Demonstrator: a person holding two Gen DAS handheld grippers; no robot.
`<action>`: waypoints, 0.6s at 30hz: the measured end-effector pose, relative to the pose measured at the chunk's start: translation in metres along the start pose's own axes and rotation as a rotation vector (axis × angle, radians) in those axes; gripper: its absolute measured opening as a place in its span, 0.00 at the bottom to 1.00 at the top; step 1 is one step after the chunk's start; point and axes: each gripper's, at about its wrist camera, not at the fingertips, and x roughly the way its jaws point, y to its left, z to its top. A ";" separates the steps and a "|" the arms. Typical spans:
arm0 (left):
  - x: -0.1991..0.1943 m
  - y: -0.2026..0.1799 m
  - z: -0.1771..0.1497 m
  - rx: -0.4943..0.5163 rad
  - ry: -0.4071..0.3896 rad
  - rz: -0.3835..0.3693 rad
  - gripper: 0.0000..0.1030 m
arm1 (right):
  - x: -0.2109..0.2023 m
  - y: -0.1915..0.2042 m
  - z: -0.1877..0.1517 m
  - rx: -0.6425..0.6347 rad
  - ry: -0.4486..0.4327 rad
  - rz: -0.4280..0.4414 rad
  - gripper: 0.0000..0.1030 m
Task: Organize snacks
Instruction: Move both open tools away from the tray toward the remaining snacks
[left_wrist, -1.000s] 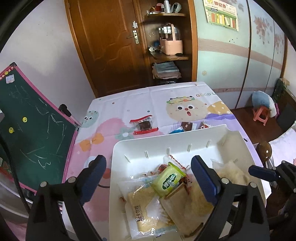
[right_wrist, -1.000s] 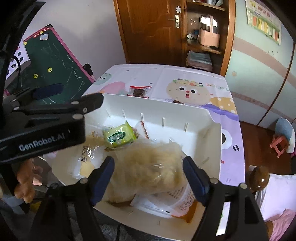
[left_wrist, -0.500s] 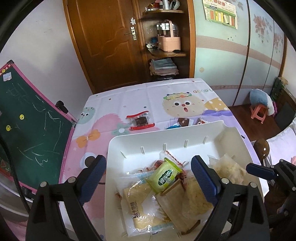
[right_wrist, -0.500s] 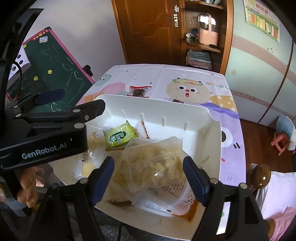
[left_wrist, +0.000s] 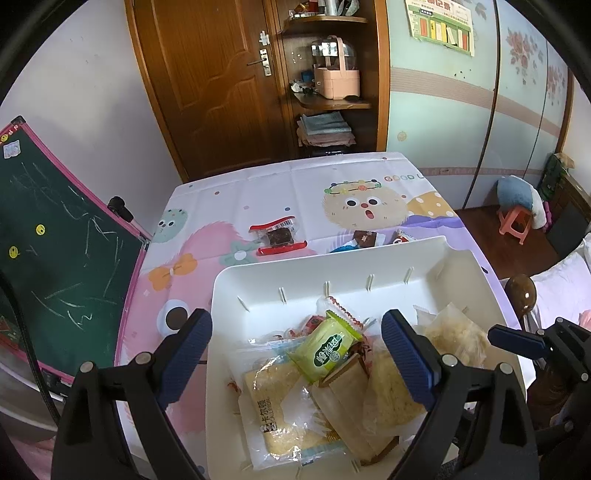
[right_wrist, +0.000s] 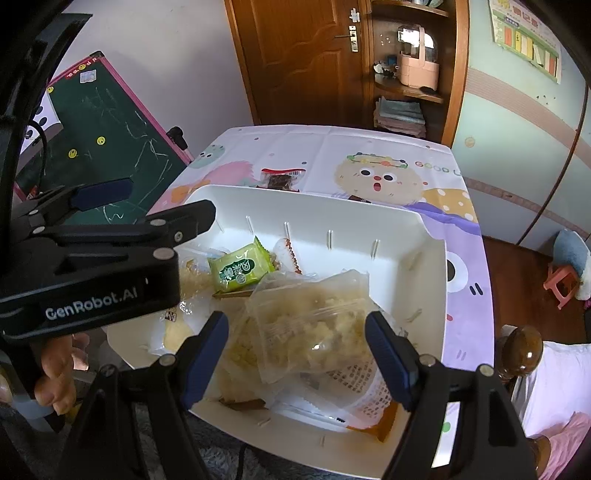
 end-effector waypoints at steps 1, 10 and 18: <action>0.000 0.000 0.000 0.001 0.001 0.000 0.90 | 0.000 0.000 0.000 0.000 -0.001 0.000 0.75; 0.002 -0.002 0.000 -0.001 0.003 -0.004 0.90 | 0.000 0.001 0.000 0.002 -0.002 0.000 0.75; -0.003 -0.003 0.006 -0.001 -0.047 0.002 0.90 | -0.014 -0.007 0.010 0.034 -0.074 -0.017 0.75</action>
